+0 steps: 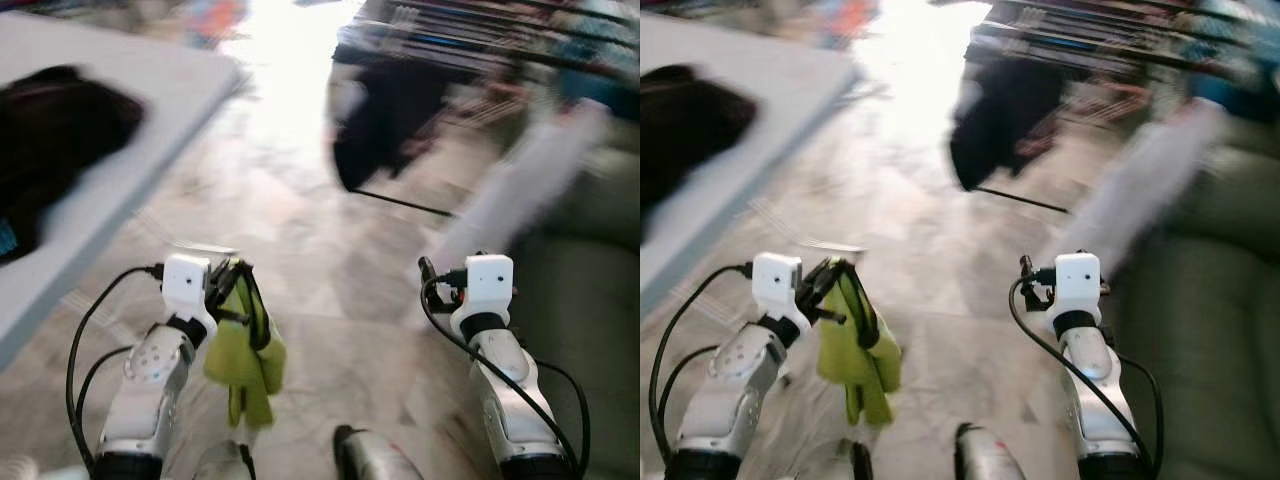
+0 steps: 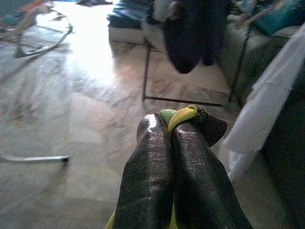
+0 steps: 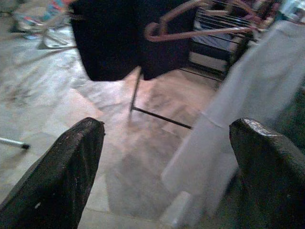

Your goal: Hang hanger

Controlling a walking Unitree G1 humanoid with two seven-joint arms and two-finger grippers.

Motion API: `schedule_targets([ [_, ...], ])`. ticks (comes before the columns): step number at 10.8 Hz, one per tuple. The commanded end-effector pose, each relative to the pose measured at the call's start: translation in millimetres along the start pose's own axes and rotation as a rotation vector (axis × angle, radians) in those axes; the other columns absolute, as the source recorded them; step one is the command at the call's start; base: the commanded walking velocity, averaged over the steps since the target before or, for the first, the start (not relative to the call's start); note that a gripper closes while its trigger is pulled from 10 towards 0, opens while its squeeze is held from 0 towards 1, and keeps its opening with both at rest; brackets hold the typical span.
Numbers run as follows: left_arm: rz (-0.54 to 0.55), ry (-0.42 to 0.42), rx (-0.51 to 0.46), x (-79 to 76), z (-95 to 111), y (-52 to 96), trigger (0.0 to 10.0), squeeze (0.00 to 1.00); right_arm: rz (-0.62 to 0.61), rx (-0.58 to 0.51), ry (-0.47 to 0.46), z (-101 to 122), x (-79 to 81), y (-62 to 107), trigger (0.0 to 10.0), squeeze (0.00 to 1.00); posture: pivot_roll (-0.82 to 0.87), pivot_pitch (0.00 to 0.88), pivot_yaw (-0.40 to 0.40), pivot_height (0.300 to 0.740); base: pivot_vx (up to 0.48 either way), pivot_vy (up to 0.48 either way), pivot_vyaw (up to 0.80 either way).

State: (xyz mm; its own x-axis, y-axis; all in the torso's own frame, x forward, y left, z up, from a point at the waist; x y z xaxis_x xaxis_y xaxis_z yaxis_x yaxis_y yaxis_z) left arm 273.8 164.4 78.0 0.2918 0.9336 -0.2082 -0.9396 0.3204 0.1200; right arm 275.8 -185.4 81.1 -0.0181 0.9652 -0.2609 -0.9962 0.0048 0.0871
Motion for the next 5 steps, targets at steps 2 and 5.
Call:
schedule_targets([
  [2, -0.030, 0.000, -0.032, -1.1, 11.1, -2.4, 10.0, 0.00, 0.007, 0.007, -0.006, -0.7, 0.8, -0.8, 10.0, 0.00, -0.07, 0.082, -0.013, 0.740, 0.000, 0.000, -0.80],
  [5, -0.055, 0.005, -0.023, -5.9, 9.6, -3.3, 10.0, 0.00, 0.008, 0.004, -0.004, -0.2, 1.4, -0.9, 10.0, 0.00, -0.07, 0.084, -0.012, 0.740, 0.000, 0.268, -0.80],
])
Point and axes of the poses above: a point about 5 cm out from each wrist's last joint towards the gripper, its own y axis pointing back from the gripper into the wrist, its own z axis along the axis of the wrist's last joint, x = y × z, the point moved 1 cm from there along -y, pointing out of the wrist towards the gripper, and after that the axes turned 8 degrees about y, right-handed, at the moved point
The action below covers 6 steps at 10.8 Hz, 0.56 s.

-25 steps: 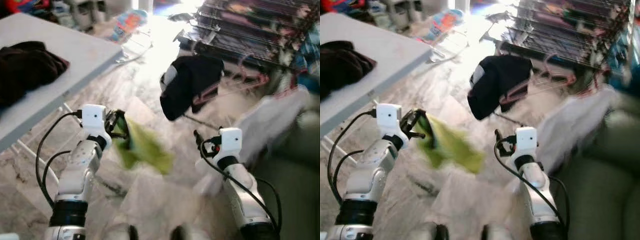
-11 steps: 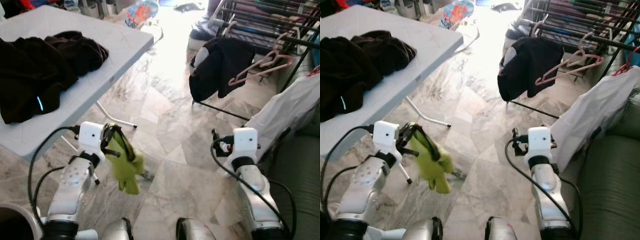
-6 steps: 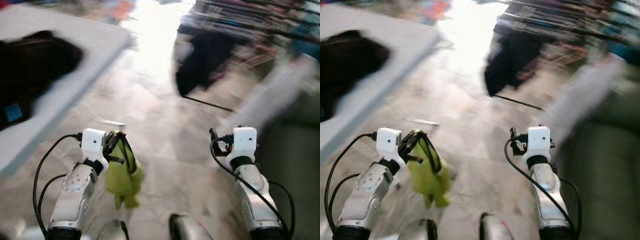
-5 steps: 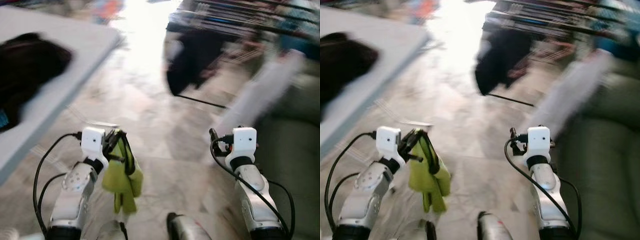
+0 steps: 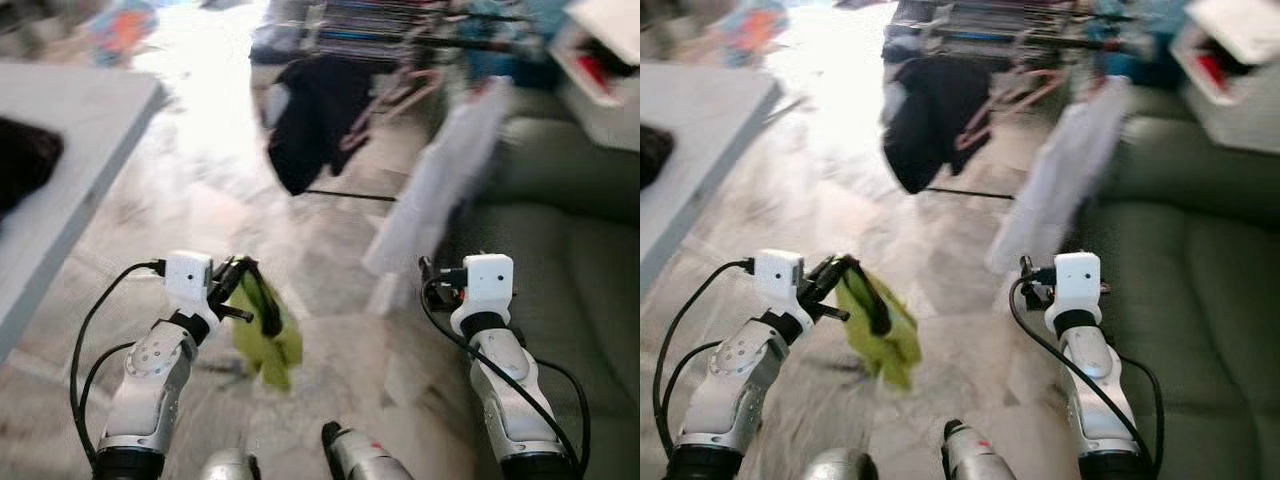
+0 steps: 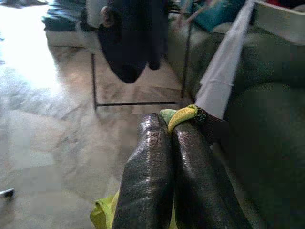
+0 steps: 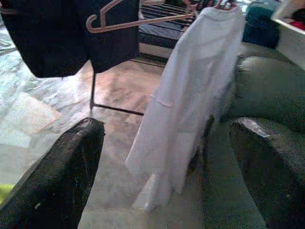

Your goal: Hang hanger

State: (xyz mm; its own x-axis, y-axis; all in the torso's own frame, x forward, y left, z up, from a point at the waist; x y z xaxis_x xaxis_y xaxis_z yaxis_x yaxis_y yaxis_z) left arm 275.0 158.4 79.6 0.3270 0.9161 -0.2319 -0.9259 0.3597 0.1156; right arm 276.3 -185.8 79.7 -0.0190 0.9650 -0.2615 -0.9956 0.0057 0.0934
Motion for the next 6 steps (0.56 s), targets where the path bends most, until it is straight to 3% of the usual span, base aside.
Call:
schedule_targets([
  [1, -0.020, -0.015, -0.022, -1.0, 8.4, -1.0, 10.0, 0.00, 0.005, -0.002, -0.004, 1.1, 1.1, -1.0, 10.0, 0.00, -0.07, 0.084, -0.012, 0.740, 0.270, 0.270, -0.80],
  [2, -0.024, -0.014, -0.023, -1.2, 9.1, -2.0, 10.0, 0.00, 0.005, -0.002, -0.004, 1.1, 1.2, -1.3, 10.0, 0.00, -0.07, 0.086, -0.012, 0.740, 0.262, 0.274, -0.60],
  [3, -0.027, -0.022, -0.019, -1.2, 9.4, -2.7, 10.0, 0.00, 0.005, -0.003, -0.005, 1.2, 1.3, -1.5, 10.0, 0.00, -0.07, 0.087, -0.012, 0.740, 0.240, 0.000, 0.00],
  [6, -0.029, -0.019, -0.012, -2.9, 8.3, -3.0, 10.0, 0.00, 0.004, -0.007, -0.002, 1.3, 1.4, -1.1, 10.0, 0.00, -0.07, 0.090, -0.011, 0.740, 0.000, 0.000, 0.00],
])
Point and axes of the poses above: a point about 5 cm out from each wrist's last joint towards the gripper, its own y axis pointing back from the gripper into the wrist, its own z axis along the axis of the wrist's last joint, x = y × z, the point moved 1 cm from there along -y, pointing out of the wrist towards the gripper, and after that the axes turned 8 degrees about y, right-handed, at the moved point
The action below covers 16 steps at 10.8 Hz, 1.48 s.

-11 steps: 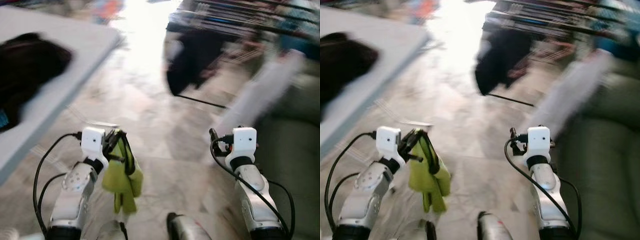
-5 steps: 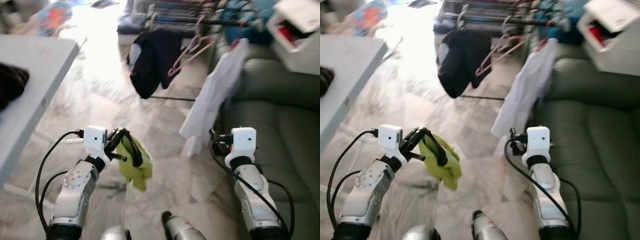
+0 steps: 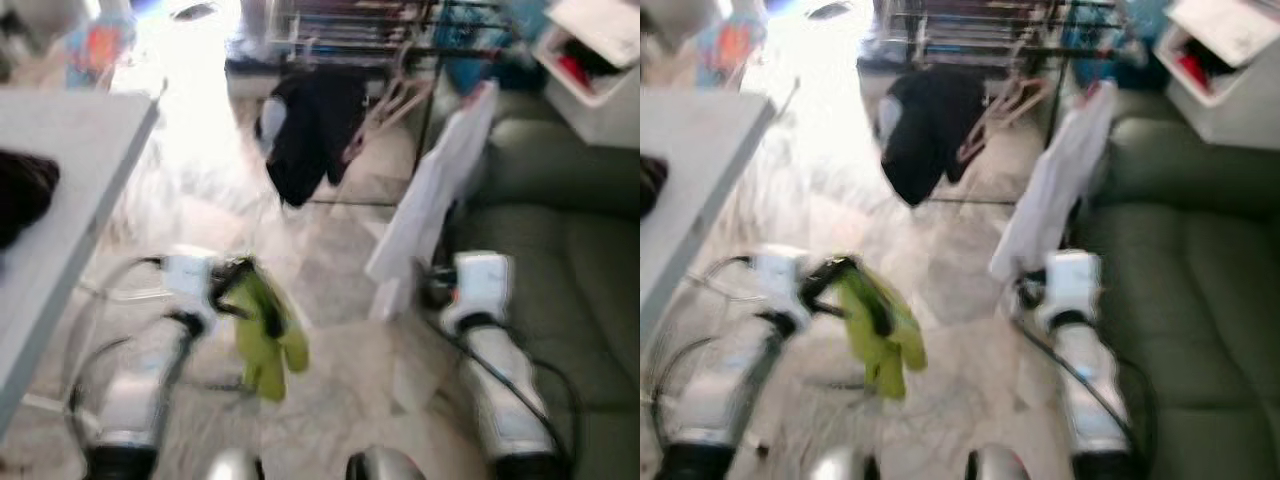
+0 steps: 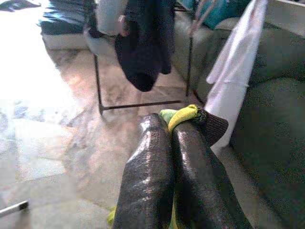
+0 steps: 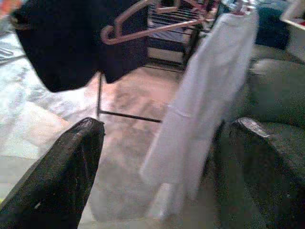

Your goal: Hang hanger

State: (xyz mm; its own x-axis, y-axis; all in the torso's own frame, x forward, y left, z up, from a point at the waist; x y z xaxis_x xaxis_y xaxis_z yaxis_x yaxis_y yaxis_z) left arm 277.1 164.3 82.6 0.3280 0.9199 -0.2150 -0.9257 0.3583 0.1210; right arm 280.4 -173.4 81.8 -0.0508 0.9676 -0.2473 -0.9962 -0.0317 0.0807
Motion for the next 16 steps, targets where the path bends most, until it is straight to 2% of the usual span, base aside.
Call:
schedule_targets([
  [1, -0.019, -0.004, -0.014, -8.5, 3, -4.1, 10.0, 0.00, -0.028, 0.015, 0.010, -4, -10.0, 2.9, 10.0, 0.00, -0.07, 0.090, -0.011, 0.740, 0.000, 0.000, 0.00],
  [2, -0.036, -0.028, -0.015, -10.8, 4, -5.0, 10.0, 0.00, -0.027, 0.015, 0.011, -4, -10.1, 2.8, 10.0, 0.00, -0.07, 0.090, -0.016, 0.740, 0.000, 0.000, 0.00],
  [3, -0.106, -0.106, -0.009, -18.7, 5, -5.6, 10.0, 0.00, -0.026, 0.016, 0.013, -4, -10.6, 2.5, 10.0, 0.00, -0.07, 0.090, -0.018, 0.740, 0.000, 0.000, 0.00],
  [4, -0.302, -0.255, 0.042, -38.8, 7, -5.2, 10.0, 0.00, -0.024, 0.019, 0.017, -5, -11.1, 2.3, 10.0, 0.00, -0.07, 0.091, -0.020, 0.740, 0.000, 0.000, 0.00],
  [5, -0.516, -0.374, 0.170, -53.2, -1, 0.8, 10.0, 0.00, -0.023, 0.022, 0.020, -6, -10.9, 2.0, 10.0, 0.00, -0.06, 0.088, -0.022, 0.740, 0.000, 0.000, 0.00],
  [6, -0.725, -0.539, 0.405, -49.3, -17, 14.8, 10.0, 0.00, -0.016, 0.024, 0.023, -6, -8.5, 0.4, 10.0, 0.00, -0.06, 0.085, -0.020, 0.740, 0.000, 0.000, 0.00],
  [7, -0.767, -0.608, 0.499, -40.9, -21, 18.7, 10.0, 0.00, -0.015, 0.024, 0.023, -6, -8.0, -0.1, 10.0, 0.00, -0.06, 0.085, -0.018, 0.740, 0.000, 0.000, 0.00],
  [8, -0.800, -0.652, 0.675, -19.3, -25, 26.3, 10.0, 0.00, -0.014, 0.024, 0.023, -6, -7.5, -0.6, 10.0, 0.00, -0.07, 0.081, -0.013, 0.740, 0.000, 0.000, 0.00],
  [9, -0.768, -0.691, 0.746, -3.3, -24, 25.7, 10.0, 0.00, -0.016, 0.027, 0.025, -7, -8.2, -0.5, 10.0, 0.00, -0.07, 0.080, -0.011, 0.740, 0.000, 0.000, 0.00],
  [11, -0.742, -0.705, 0.736, 0.8, -16, 21.5, 10.0, 0.00, -0.014, 0.030, 0.027, -8, -7.3, 0.0, 10.0, 0.00, -0.07, 0.083, -0.013, 0.740, 0.000, 0.000, 0.00],
  [12, -0.677, -0.723, 0.669, 1.6, -15, 14.4, 10.0, 0.00, -0.009, 0.028, 0.028, -8, -5.7, -1.4, 10.0, 0.00, -0.06, 0.083, -0.014, 0.740, 0.000, 0.000, 0.00],
  [13, -0.589, -0.640, 0.575, 0.1, -13, 4.4, 10.0, 0.00, -0.006, 0.023, 0.025, -6, -5.5, -2.0, 10.0, 0.00, -0.06, 0.086, -0.014, 0.740, 0.000, 0.000, 0.00],
  [14, -0.494, -0.505, 0.496, 1.9, -14, -2.0, 10.0, 0.00, -0.002, 0.017, 0.019, -6, -5.0, -1.8, 10.0, 0.00, -0.06, 0.089, -0.013, 0.740, 0.000, 0.000, 0.00],
  [15, -0.364, -0.399, 0.438, 11.2, -24, -4.2, 10.0, 0.00, -0.005, 0.010, 0.016, -5, -4.5, -1.0, 10.0, 0.00, -0.06, 0.089, -0.016, 0.740, 0.000, 0.000, 0.00],
  [16, -0.269, -0.332, 0.385, 17.0, -36, -0.1, 10.0, 0.00, -0.005, 0.007, 0.014, -5, -3.5, 0.4, 10.0, 0.00, -0.07, 0.090, -0.022, 0.740, 0.000, 0.000, 0.00],
])
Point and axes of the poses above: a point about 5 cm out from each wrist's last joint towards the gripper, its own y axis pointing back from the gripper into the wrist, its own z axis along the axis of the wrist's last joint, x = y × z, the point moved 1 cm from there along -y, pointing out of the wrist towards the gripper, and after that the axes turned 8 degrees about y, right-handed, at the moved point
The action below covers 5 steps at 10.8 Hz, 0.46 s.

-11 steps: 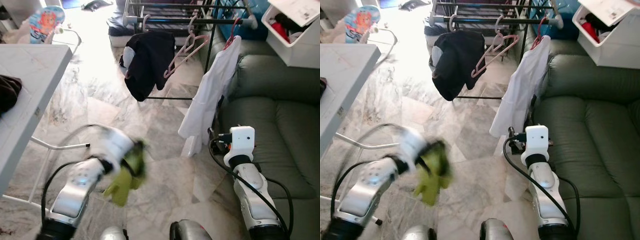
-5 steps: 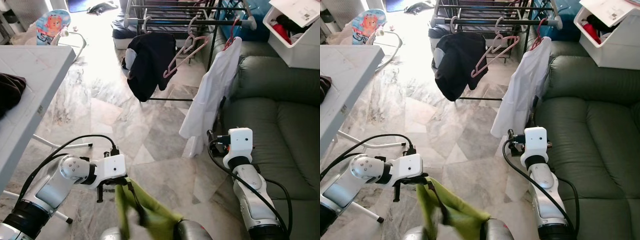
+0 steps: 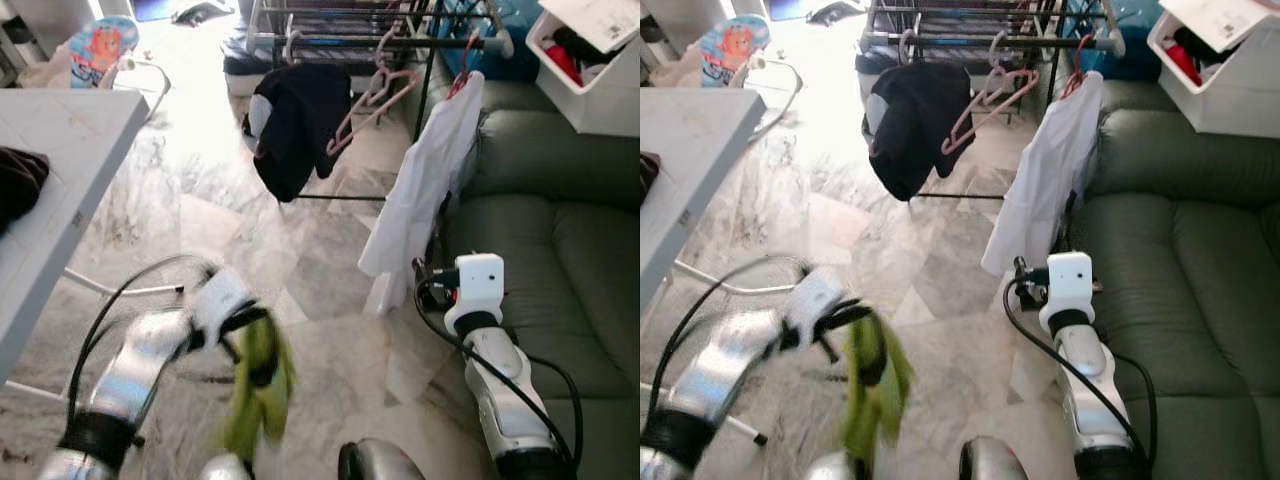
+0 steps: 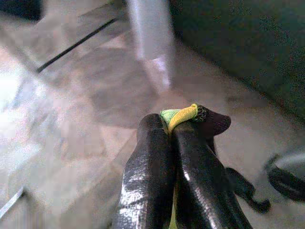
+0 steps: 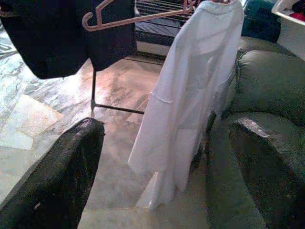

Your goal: Hang hanger

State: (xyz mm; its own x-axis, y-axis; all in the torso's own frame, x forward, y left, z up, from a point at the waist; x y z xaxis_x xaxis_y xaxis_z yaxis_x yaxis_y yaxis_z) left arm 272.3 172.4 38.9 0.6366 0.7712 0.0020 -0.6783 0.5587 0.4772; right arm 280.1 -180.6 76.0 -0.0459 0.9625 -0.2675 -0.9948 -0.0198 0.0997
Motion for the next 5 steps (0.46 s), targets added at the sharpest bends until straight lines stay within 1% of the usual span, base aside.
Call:
schedule_targets([
  [1, 0.058, 0.048, -0.080, 1.9, 5, 0.6, 10.0, 0.00, 0.001, -0.012, -0.009, 2, 1.7, 1.3, 10.0, 0.00, -0.07, 0.092, -0.029, 0.740, 0.000, 0.000, 0.00],
  [2, 0.208, 0.141, -0.203, 7.0, 8, 2.6, 10.0, 0.00, -0.004, -0.020, -0.020, 2, 1.9, 3.1, 10.0, 0.00, -0.07, 0.097, -0.025, 0.740, 0.000, 0.000, 0.00],
  [3, 0.306, 0.221, -0.268, 11.6, 9, 4.4, 10.0, 0.00, -0.008, -0.027, -0.023, 2, 2.2, 4.0, 10.0, 0.00, -0.07, 0.099, -0.025, 0.740, 0.000, 0.000, 0.00],
  [4, 0.396, 0.274, -0.341, 15.2, 12, 9.4, 10.0, 0.00, -0.014, -0.025, -0.028, 1, 2.9, 4.8, 10.0, 0.00, -0.07, 0.102, -0.021, 0.740, 0.000, 0.000, 0.00],
  [5, 0.455, 0.311, -0.401, 18.8, 17, 15.7, 10.0, 0.00, -0.025, -0.017, -0.039, -2, 2.1, 5.6, 10.0, 0.00, -0.07, 0.092, -0.021, 0.740, 0.000, 0.000, 0.00],
])
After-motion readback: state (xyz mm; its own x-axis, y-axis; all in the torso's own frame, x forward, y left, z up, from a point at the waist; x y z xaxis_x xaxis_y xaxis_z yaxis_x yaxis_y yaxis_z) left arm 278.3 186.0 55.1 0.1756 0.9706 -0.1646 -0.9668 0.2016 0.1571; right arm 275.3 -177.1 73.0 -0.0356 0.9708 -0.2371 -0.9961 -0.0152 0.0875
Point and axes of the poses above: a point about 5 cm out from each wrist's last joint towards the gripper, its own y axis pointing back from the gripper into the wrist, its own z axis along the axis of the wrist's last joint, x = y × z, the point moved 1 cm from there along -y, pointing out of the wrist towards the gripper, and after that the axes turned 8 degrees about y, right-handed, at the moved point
